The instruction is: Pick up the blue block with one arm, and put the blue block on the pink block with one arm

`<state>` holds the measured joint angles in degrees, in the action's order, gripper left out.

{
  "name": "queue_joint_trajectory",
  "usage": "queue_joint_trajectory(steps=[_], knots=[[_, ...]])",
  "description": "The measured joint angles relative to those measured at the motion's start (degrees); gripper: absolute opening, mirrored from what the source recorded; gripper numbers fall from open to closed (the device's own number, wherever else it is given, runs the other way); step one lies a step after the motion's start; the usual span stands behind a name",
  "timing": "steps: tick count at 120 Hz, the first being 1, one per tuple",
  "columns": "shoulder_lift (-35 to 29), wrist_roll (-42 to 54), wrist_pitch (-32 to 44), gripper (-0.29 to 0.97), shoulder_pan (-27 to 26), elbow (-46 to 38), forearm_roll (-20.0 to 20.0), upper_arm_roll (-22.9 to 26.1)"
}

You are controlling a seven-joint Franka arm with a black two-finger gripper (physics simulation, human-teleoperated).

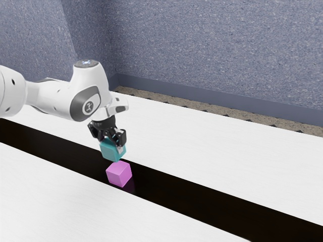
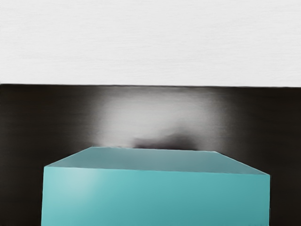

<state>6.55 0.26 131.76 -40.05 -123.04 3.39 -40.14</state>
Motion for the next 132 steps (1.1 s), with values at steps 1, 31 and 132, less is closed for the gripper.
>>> queue_joint_trajectory(steps=[1,31,132], knots=[[0.0,-0.1,0.0,0.37,0.0,0.0,0.1,0.0],[1.0,-1.9,1.2,0.37,-0.6,-0.4,2.4,0.8],[-2.4,-2.0,2.0,0.37,-2.2,-5.6,1.2,-0.7]])
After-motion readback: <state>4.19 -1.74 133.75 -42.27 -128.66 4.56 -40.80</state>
